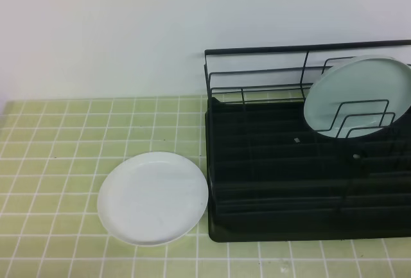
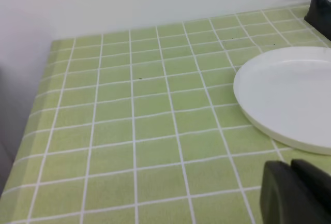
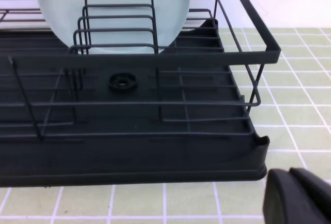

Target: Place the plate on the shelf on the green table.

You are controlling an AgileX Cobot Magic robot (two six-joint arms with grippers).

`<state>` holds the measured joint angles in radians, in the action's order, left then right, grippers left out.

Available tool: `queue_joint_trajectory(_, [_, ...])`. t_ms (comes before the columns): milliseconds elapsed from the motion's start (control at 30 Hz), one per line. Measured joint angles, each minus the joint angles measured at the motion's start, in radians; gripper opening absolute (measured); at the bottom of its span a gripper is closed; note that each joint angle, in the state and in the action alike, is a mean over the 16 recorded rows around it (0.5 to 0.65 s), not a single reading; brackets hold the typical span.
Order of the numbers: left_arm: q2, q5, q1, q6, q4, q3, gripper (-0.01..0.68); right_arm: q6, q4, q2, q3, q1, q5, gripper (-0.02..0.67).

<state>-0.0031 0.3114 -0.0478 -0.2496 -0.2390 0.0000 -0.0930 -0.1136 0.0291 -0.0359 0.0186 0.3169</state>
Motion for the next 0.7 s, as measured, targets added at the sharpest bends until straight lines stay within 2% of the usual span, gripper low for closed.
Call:
queue_joint_trajectory(200, [0.000, -0.060, 0.000, 0.000, 0.000, 0.000, -0.002, 0.000, 0.000, 0.000, 0.000, 0.000, -0.026, 0.000])
queue_joint_trajectory(333, [0.000, -0.153, 0.000, 0.000, -0.001, 0.000, -0.002, 0.000, 0.000, 0.000, 0.000, 0.000, -0.082, 0.000])
queue_joint_trajectory(700, [0.002, -0.660, 0.000, 0.000, -0.001, 0.000, -0.002, 0.001, -0.001, 0.000, 0.000, 0.000, -0.484, -0.002])
